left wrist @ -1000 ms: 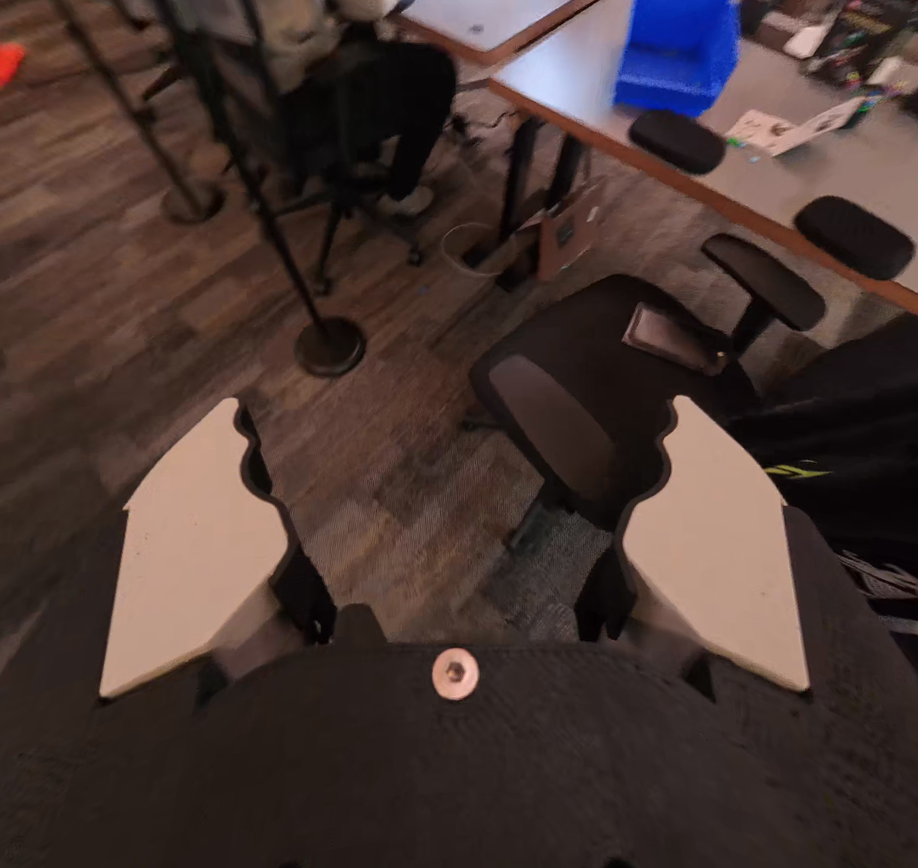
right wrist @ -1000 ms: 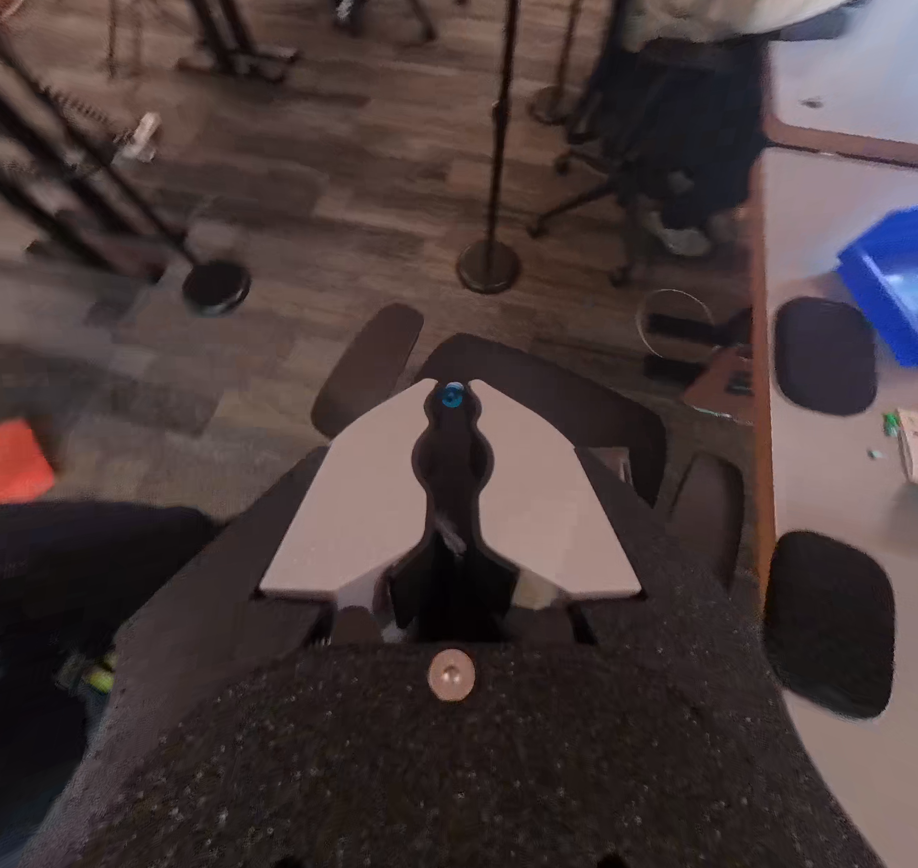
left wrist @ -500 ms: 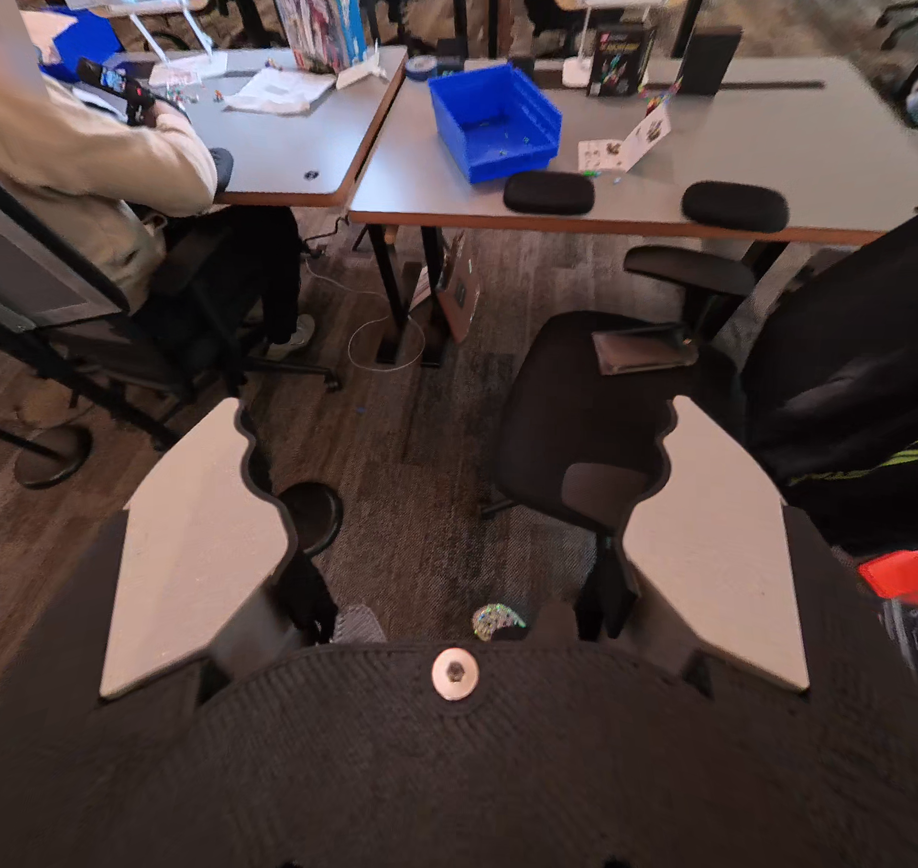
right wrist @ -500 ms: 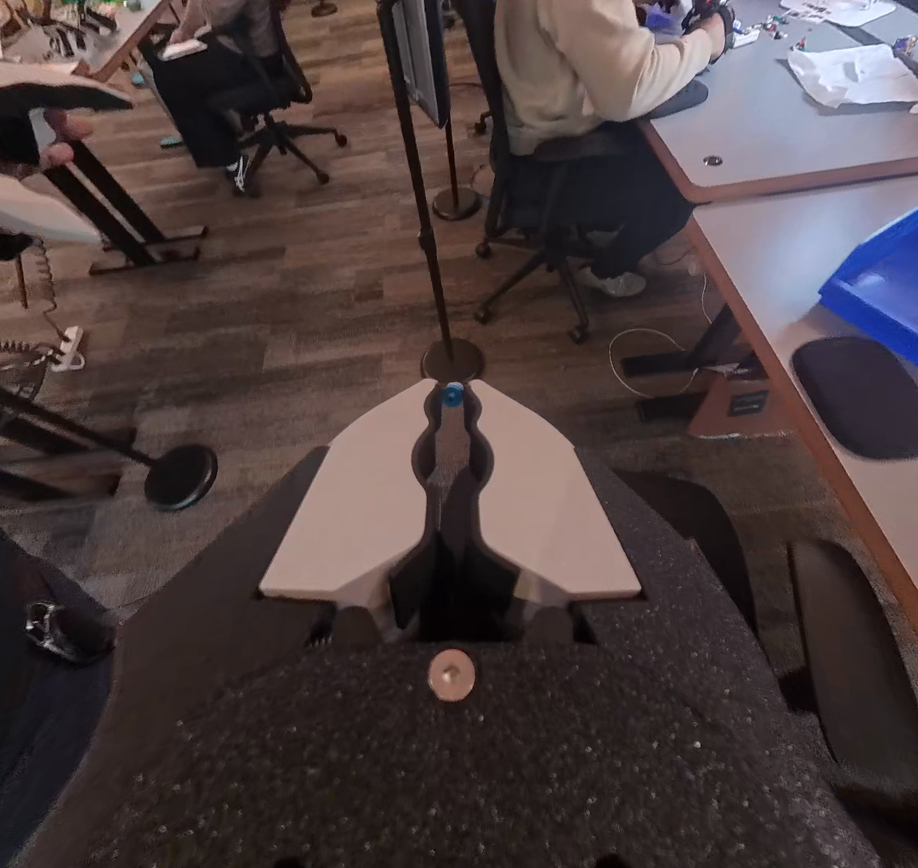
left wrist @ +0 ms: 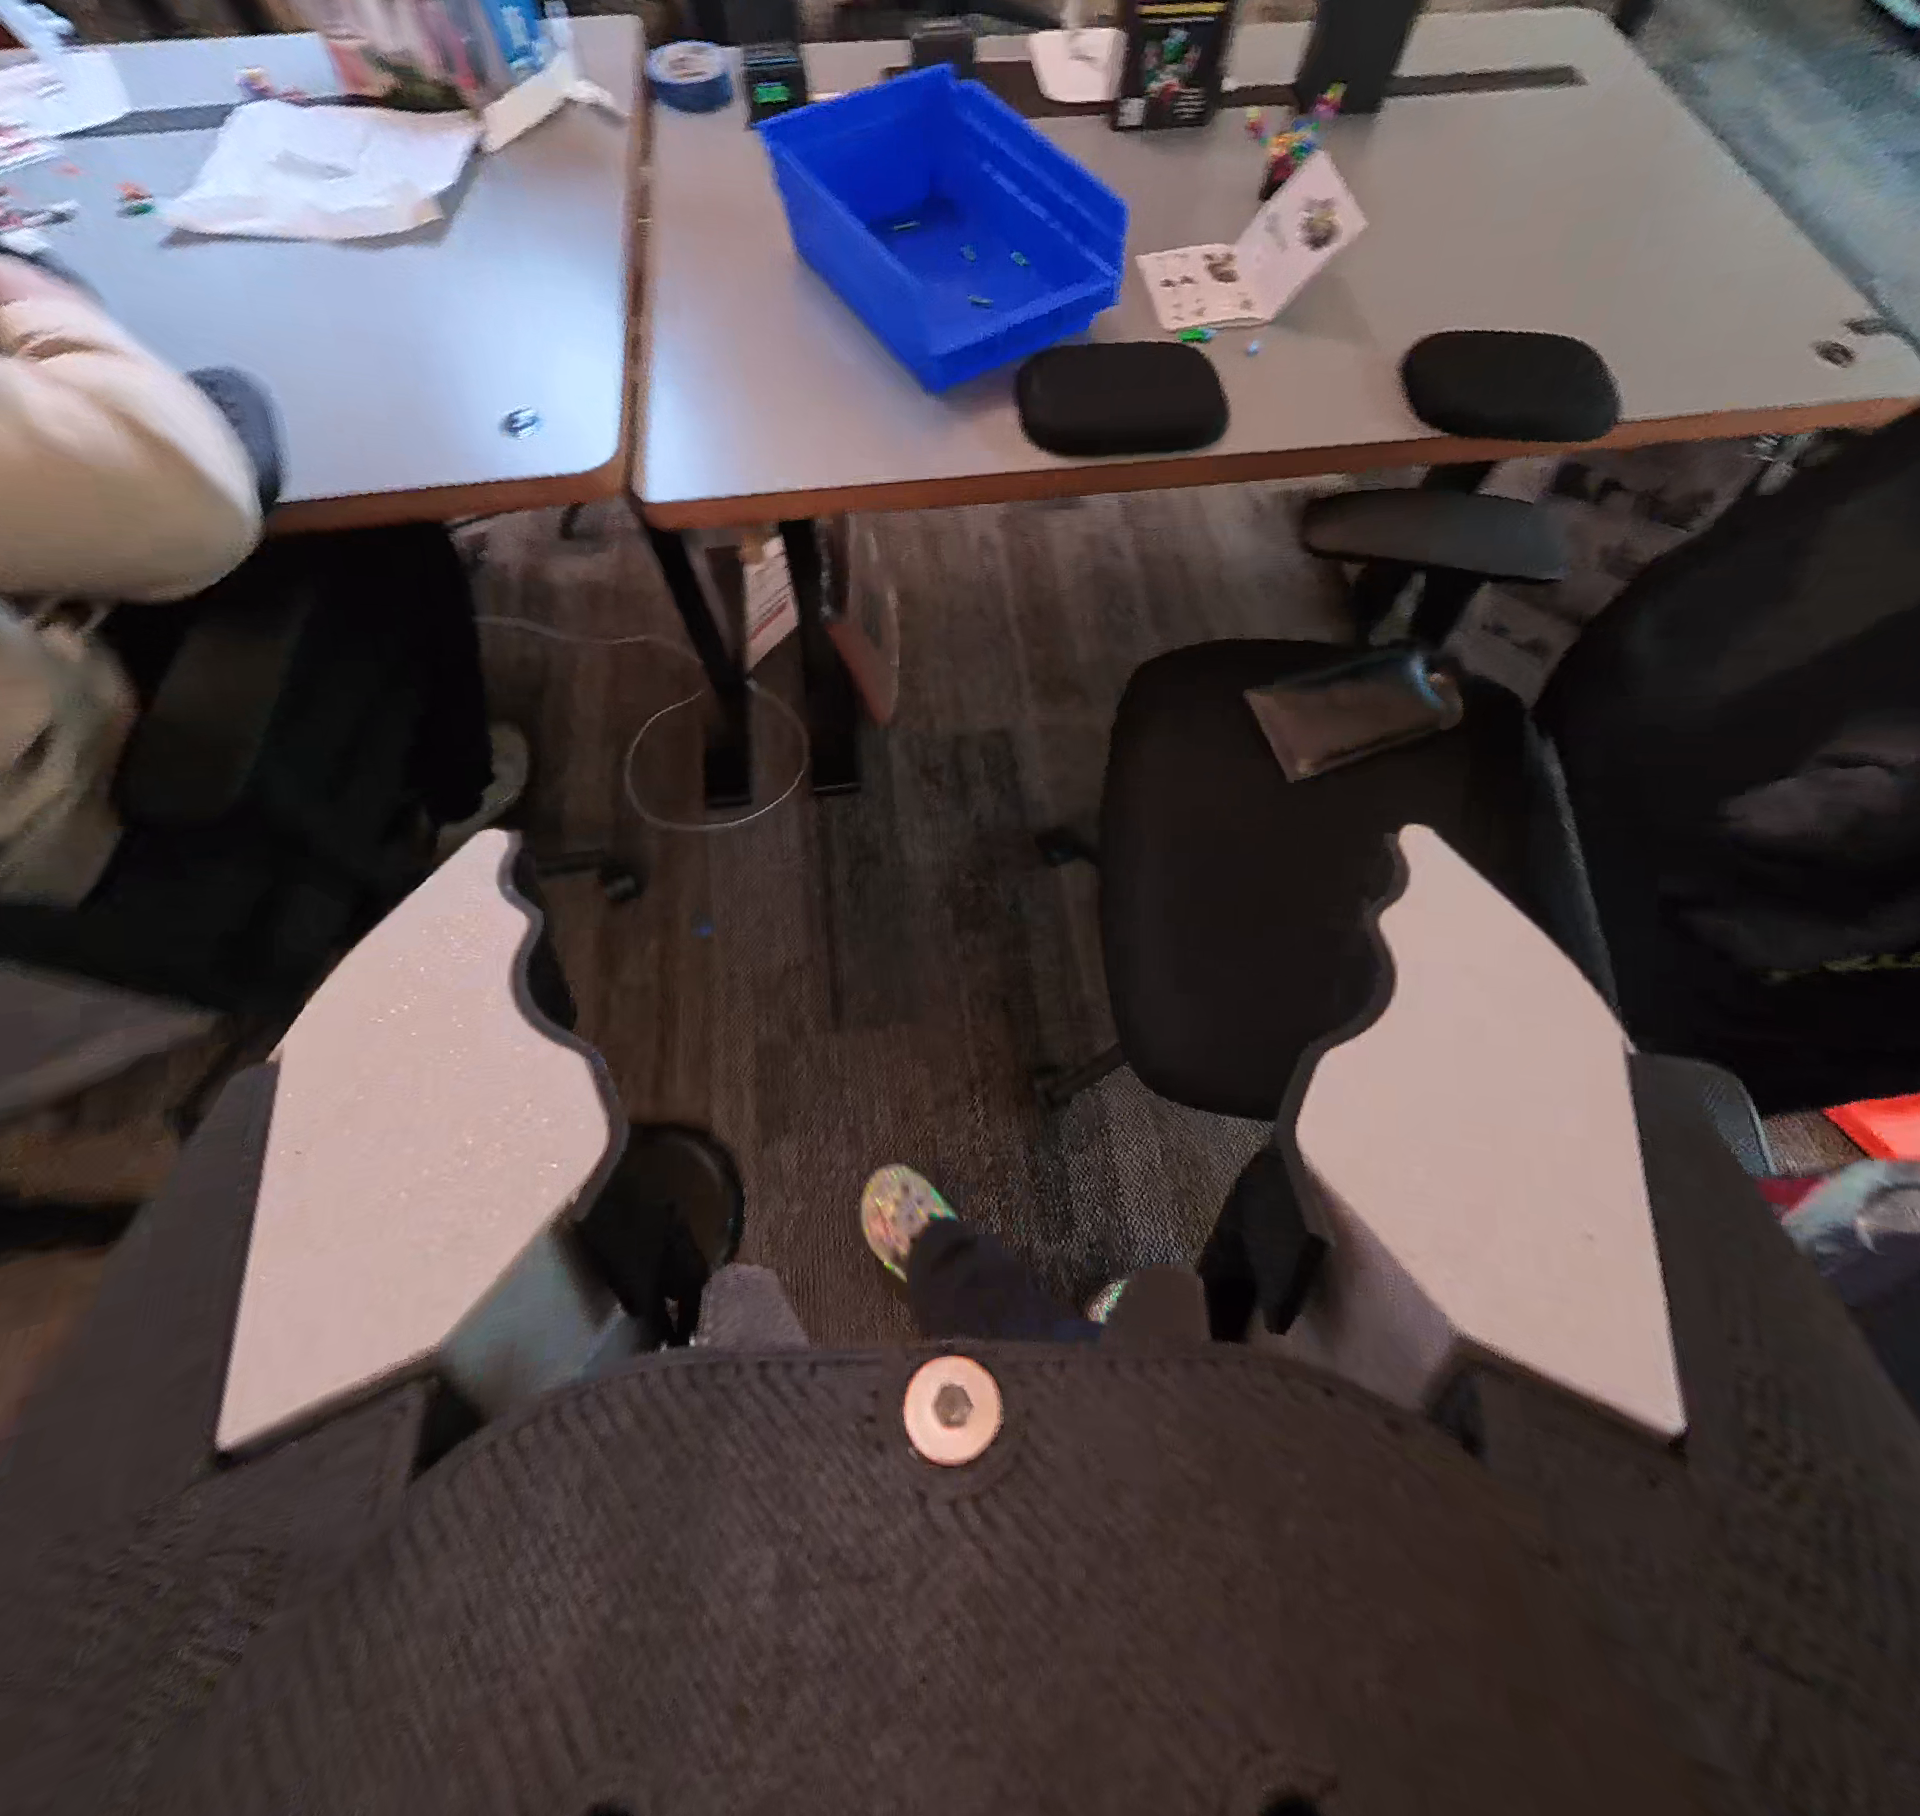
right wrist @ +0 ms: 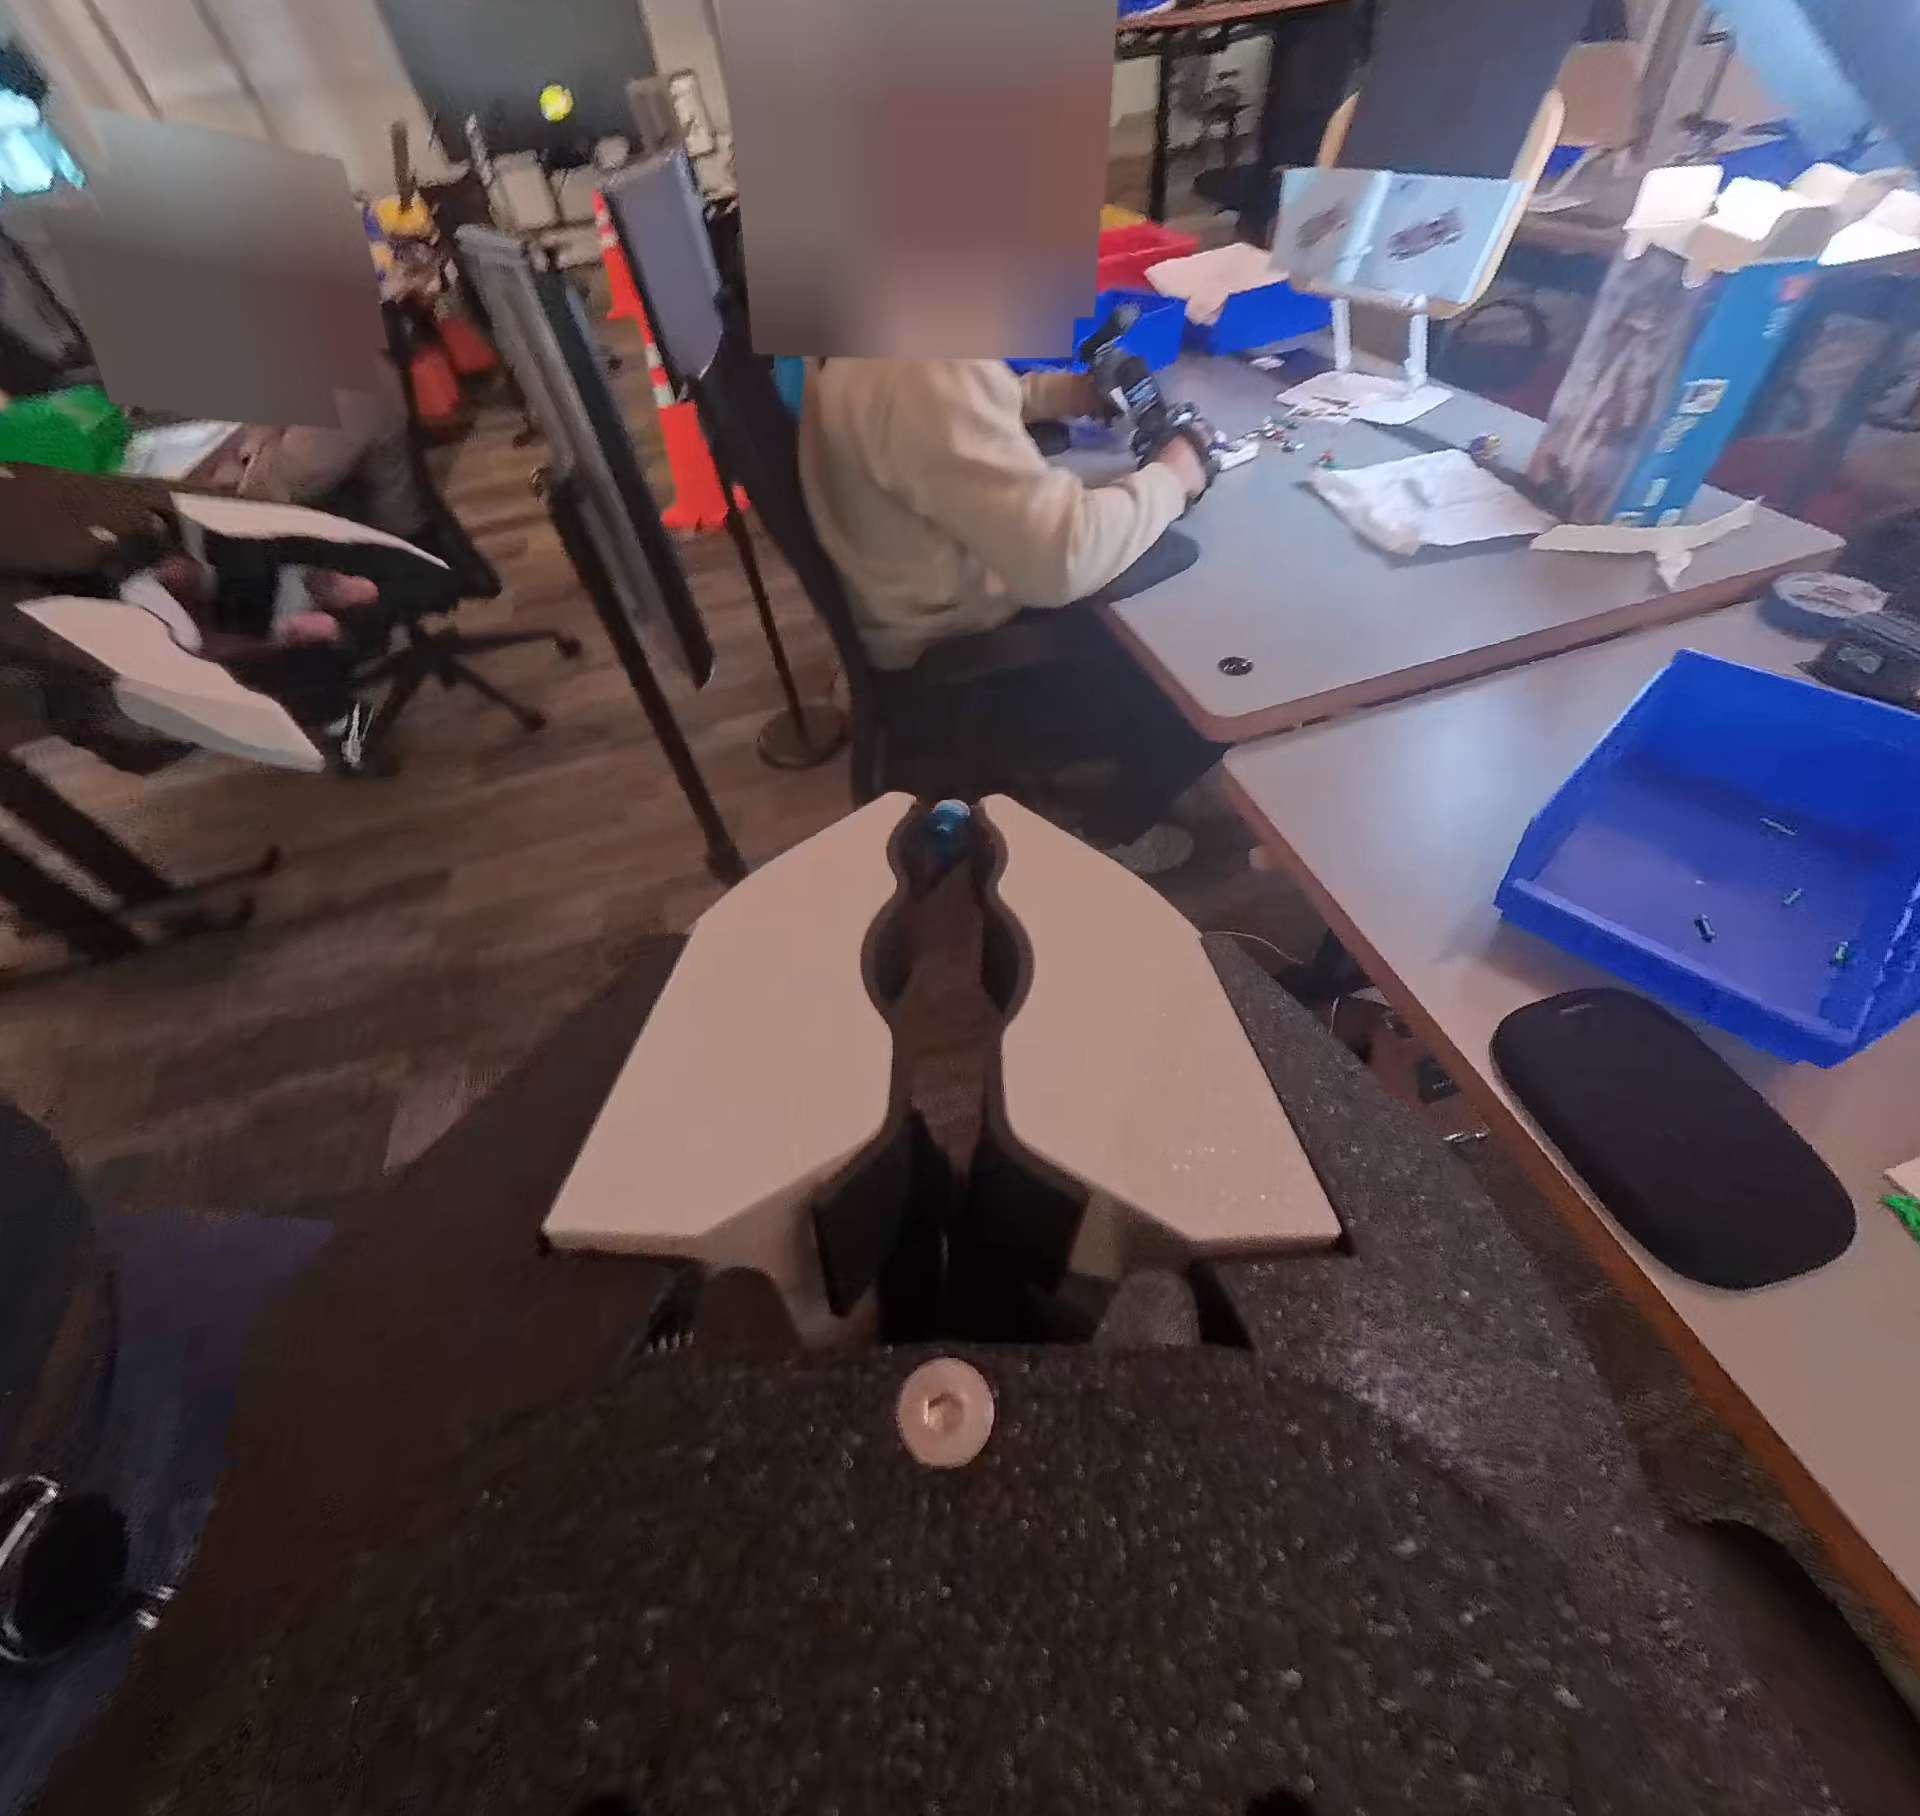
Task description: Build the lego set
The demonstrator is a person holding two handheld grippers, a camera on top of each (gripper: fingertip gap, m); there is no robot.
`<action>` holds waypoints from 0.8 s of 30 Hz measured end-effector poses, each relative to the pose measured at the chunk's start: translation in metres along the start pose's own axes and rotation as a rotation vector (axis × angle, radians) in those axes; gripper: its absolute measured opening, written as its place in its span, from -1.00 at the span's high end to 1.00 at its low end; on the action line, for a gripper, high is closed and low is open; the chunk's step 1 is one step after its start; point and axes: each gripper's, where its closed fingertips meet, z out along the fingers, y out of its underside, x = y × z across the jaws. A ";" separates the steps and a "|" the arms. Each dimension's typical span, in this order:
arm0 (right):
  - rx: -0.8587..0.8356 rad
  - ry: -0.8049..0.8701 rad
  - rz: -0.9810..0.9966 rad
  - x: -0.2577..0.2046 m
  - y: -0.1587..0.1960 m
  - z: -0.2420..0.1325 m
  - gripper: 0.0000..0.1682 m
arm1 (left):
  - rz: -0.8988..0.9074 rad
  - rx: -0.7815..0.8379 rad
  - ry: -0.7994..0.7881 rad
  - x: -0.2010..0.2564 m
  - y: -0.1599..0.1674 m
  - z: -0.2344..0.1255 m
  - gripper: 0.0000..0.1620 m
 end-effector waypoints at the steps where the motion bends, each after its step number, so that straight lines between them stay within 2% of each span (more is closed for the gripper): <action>1: 0.012 0.027 0.025 0.005 0.001 0.003 0.90 | 0.025 -0.007 0.052 -0.003 -0.006 0.017 -0.77; 4: 0.029 0.125 0.116 0.018 0.012 0.017 0.91 | 0.134 -0.037 0.173 -0.016 -0.020 0.061 -0.76; 7: 0.098 0.157 0.240 0.024 0.006 0.036 0.90 | 0.220 0.019 0.246 -0.031 -0.040 0.095 -0.67; 11: 0.082 0.203 0.242 0.034 -0.001 0.062 0.90 | 0.227 -0.018 0.345 -0.061 -0.035 0.126 -0.57; 13: 0.049 0.225 0.257 0.043 -0.002 0.076 0.90 | 0.208 -0.061 0.351 -0.081 -0.031 0.138 -0.55; 17: 0.040 0.226 0.239 0.066 -0.014 0.096 0.90 | 0.083 -0.006 0.354 -0.109 -0.048 0.162 -0.40; 20: -0.006 0.202 0.258 0.106 -0.017 0.103 0.90 | -0.029 0.024 0.327 -0.120 -0.062 0.184 -0.38; 24: -0.048 0.127 0.172 0.178 -0.037 0.117 0.90 | -0.092 0.117 0.180 -0.132 -0.074 0.213 -0.27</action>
